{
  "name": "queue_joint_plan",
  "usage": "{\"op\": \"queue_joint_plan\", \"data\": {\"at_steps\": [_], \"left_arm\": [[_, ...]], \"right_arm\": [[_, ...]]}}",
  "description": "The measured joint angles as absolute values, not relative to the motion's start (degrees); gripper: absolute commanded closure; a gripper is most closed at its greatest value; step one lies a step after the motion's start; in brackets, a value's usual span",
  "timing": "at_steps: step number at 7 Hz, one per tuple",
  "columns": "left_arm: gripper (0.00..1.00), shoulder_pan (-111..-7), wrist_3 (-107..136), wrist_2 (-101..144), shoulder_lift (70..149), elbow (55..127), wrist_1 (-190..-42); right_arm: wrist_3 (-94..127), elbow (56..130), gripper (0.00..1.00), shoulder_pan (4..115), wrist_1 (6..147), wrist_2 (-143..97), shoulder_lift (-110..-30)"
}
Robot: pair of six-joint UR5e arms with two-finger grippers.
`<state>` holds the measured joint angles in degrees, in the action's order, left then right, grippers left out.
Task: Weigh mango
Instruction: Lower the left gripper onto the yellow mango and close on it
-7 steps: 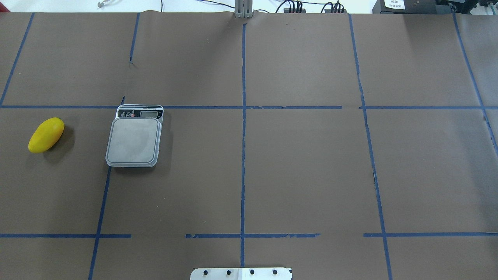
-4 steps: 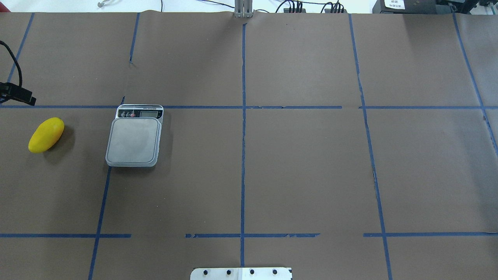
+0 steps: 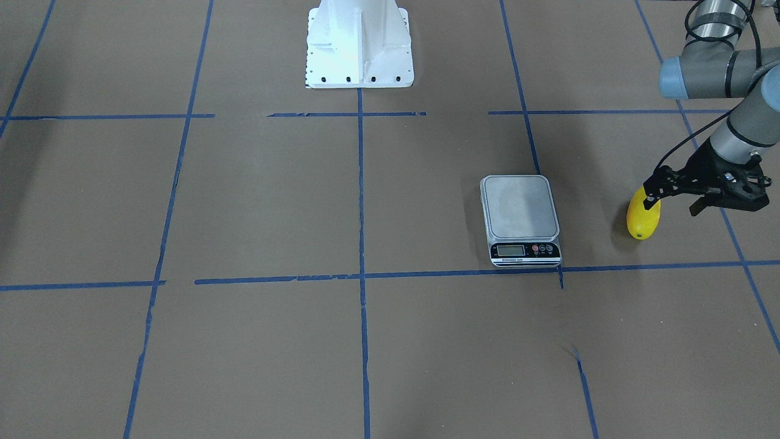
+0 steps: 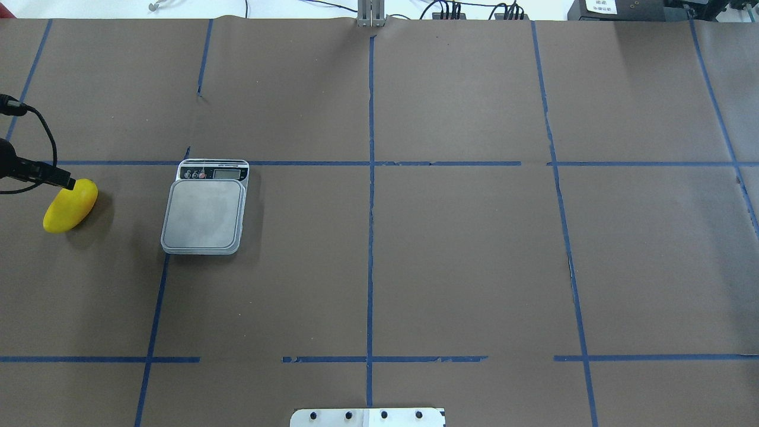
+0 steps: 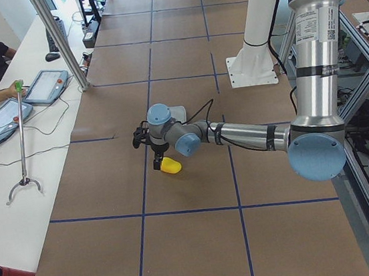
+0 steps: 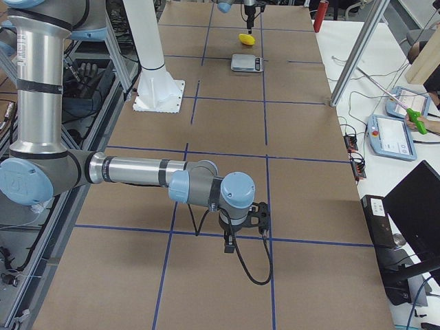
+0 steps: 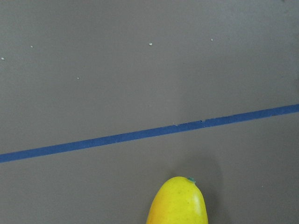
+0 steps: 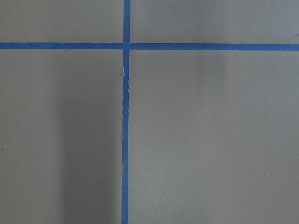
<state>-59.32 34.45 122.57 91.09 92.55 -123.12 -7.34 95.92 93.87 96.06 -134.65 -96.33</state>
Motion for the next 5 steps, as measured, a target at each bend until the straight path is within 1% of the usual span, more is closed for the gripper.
{"op": "queue_joint_plan", "data": {"at_steps": [2, 3, 4, 5], "left_arm": [[0.00, -55.28, 37.71, 120.10, 91.07, 88.70, -128.22], [0.42, -54.10, 38.41, 119.24, 91.11, 87.24, -130.09], [0.99, -53.51, 38.56, 118.88, 91.12, 86.61, -131.19], [1.00, -53.33, 38.47, 118.90, 91.09, 86.64, -131.66]], "right_arm": [[-7.32, 95.92, 0.00, 93.87, 96.06, -134.65, -96.33], [-7.30, 95.94, 0.00, 93.87, 96.06, -134.65, -96.33], [-7.30, 95.96, 0.00, 93.87, 96.06, -134.65, -96.33], [-7.30, 95.97, 0.00, 93.87, 96.07, -134.65, -96.33]]}}
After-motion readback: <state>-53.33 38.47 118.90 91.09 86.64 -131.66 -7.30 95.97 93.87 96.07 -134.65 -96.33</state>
